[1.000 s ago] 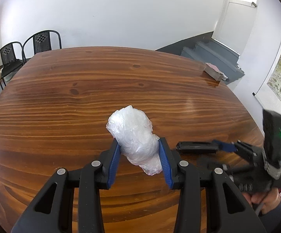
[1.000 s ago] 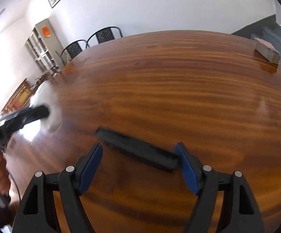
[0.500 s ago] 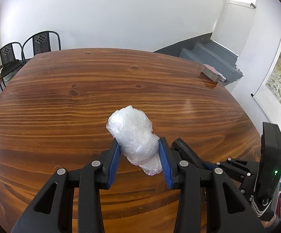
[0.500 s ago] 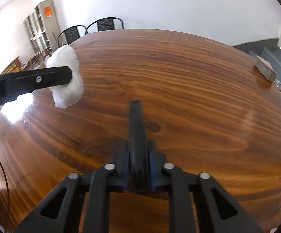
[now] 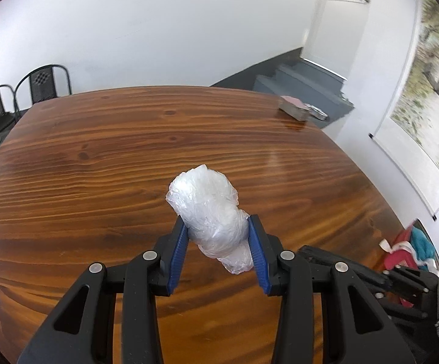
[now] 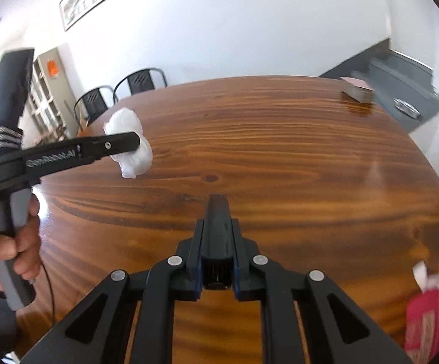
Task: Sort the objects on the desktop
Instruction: 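Carry both items over the red tin box and release them inside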
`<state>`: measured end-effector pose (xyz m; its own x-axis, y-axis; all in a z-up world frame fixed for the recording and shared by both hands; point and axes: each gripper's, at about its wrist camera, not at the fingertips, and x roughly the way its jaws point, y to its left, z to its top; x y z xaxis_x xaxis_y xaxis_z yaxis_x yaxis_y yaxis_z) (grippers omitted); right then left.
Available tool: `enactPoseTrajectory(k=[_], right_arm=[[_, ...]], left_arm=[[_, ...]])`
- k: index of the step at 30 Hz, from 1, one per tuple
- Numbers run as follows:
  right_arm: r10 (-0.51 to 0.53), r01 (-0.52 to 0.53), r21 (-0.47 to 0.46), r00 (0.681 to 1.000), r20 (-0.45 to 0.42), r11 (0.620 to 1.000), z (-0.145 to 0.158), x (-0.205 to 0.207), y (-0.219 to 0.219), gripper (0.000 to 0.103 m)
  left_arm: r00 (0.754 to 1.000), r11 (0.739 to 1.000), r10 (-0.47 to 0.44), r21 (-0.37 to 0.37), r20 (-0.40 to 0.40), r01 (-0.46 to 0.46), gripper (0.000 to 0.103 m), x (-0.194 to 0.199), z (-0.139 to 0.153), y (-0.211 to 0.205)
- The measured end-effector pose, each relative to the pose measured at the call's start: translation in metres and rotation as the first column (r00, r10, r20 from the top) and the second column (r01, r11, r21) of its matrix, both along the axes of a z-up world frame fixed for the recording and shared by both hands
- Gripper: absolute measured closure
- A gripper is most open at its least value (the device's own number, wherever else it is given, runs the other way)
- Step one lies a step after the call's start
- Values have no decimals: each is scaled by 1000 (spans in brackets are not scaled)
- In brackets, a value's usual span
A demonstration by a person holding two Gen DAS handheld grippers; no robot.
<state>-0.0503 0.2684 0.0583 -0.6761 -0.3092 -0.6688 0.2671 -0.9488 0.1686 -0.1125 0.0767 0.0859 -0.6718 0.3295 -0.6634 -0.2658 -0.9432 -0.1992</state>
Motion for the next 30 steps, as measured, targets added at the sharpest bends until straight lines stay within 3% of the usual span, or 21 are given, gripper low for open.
enactPoseTrajectory(k=[7, 15, 20, 25, 30], right_arm=[[-127, 121, -53, 982, -142, 991, 41, 65, 52, 88], [-378, 375, -64, 889, -258, 925, 68, 139, 137, 88], [-525, 527, -61, 816, -241, 848, 57, 167, 191, 88], [-610, 614, -46, 767, -198, 788, 41, 175, 225, 88], [-646, 654, -13, 743, -175, 756, 28, 175, 244, 88]], left_arm=[[994, 994, -107, -3, -34, 107, 61, 36, 12, 39], [964, 964, -264, 7, -36, 265, 61, 72, 23, 99], [939, 940, -340, 8, -48, 341, 61, 95, 30, 138], [912, 913, -408, -3, -50, 408, 61, 115, 35, 174], [885, 886, -463, -24, -45, 462, 61, 133, 35, 204]])
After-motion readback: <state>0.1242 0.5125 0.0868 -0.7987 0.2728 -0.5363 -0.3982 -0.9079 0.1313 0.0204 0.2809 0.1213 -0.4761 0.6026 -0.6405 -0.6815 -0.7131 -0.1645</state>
